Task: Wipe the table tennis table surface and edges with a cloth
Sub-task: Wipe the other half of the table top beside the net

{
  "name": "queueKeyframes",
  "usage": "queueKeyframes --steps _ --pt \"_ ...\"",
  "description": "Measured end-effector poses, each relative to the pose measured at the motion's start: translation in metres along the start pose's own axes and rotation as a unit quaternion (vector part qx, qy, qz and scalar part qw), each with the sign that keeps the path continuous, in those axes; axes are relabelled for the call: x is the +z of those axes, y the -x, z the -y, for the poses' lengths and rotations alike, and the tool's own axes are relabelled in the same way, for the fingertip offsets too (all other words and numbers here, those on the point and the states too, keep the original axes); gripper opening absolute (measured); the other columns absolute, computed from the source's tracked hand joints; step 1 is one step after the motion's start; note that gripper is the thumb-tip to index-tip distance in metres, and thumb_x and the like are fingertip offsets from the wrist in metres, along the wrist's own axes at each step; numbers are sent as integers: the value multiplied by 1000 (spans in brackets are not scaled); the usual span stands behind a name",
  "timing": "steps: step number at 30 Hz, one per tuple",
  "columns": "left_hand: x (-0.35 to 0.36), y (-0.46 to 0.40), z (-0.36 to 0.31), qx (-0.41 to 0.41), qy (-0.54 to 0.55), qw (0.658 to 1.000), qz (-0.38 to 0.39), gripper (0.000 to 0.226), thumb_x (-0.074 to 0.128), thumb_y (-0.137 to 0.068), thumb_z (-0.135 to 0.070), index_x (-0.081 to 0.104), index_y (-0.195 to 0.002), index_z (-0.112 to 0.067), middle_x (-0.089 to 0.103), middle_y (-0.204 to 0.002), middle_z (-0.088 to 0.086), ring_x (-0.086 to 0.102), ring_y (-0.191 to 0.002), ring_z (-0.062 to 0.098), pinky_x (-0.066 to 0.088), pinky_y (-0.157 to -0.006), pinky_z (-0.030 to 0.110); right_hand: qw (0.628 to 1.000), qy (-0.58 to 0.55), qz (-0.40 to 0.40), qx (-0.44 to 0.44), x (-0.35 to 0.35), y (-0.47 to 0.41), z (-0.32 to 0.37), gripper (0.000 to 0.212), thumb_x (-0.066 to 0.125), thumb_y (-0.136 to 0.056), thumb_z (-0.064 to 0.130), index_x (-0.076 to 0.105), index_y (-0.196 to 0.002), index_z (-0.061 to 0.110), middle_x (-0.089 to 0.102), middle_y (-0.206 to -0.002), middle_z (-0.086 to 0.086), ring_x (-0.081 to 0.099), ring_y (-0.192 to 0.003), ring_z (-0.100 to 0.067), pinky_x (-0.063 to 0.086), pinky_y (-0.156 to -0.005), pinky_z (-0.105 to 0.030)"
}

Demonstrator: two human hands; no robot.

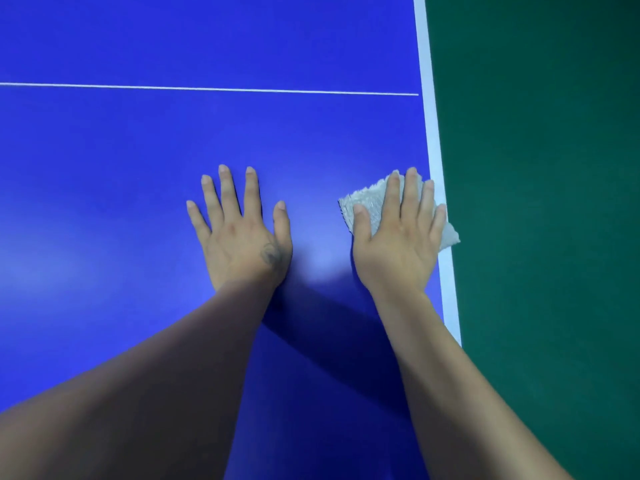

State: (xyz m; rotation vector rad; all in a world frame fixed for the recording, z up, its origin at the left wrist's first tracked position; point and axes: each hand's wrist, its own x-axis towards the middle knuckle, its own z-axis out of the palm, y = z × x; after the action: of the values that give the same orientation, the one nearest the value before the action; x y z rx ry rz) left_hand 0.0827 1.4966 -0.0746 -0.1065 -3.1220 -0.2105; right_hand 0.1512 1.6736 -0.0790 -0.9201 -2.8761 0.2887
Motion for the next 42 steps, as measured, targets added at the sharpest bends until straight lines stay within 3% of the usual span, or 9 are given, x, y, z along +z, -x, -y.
queueKeyframes --steps 5,10,16,22,28,32,37,42 --pt "4 -2 0 -2 -8 1000 4 72 18 -106 -59 17 -172 -28 8 -180 6 0 -167 29 3 -133 59 998 -26 -22 -62 13 -8 47 71 34 -108 56 32 -166 15 22 -175 -4 16 -163 -29 13 -131 -53" --pt "5 -1 0 -3 -7 1000 1 71 20 -107 -57 19 -171 -27 9 -180 6 1 -167 30 3 -133 59 992 -8 24 -123 1 18 26 69 35 -108 58 29 -167 22 20 -176 1 12 -164 -23 12 -132 -48" --pt "3 -1 0 5 -2 1000 -8 71 21 -108 -56 22 -171 -24 13 -179 9 4 -166 33 6 -132 61 1000 -5 17 -25 -6 -6 -11 70 29 -109 57 22 -169 22 12 -177 2 6 -164 -23 5 -132 -50" --pt "4 -1 1 12 3 1000 -18 70 25 -108 -55 25 -170 -23 16 -179 10 7 -166 34 8 -131 63 999 4 31 37 7 -102 21 75 15 -107 58 11 -170 18 0 -179 -1 -6 -164 -25 -3 -132 -51" --pt "5 -2 2 14 7 999 -28 68 28 -109 -53 29 -169 -23 18 -178 10 9 -166 34 8 -131 62 994 -3 47 -103 20 -109 91 73 26 -107 56 17 -170 19 6 -178 0 1 -164 -25 -1 -132 -49" --pt "4 -1 2 14 11 999 -28 68 27 -109 -54 30 -169 -22 18 -179 10 9 -166 33 8 -132 61 985 -37 21 -166 22 -56 78 66 32 -109 55 32 -166 21 22 -175 0 15 -163 -24 11 -132 -48" --pt "1 -1 0 8 17 1000 -20 69 26 -108 -54 29 -170 -23 17 -179 9 8 -166 33 8 -132 61 995 -16 32 -96 3 -35 17 69 32 -108 57 25 -168 25 16 -177 4 11 -164 -23 7 -132 -49" --pt "1 -1 0 9 8 1000 -24 69 25 -107 -53 30 -169 -23 19 -178 10 11 -166 34 11 -131 62 999 3 33 -3 1 -93 6 74 22 -107 61 19 -169 21 7 -178 1 -1 -164 -24 -1 -132 -51"
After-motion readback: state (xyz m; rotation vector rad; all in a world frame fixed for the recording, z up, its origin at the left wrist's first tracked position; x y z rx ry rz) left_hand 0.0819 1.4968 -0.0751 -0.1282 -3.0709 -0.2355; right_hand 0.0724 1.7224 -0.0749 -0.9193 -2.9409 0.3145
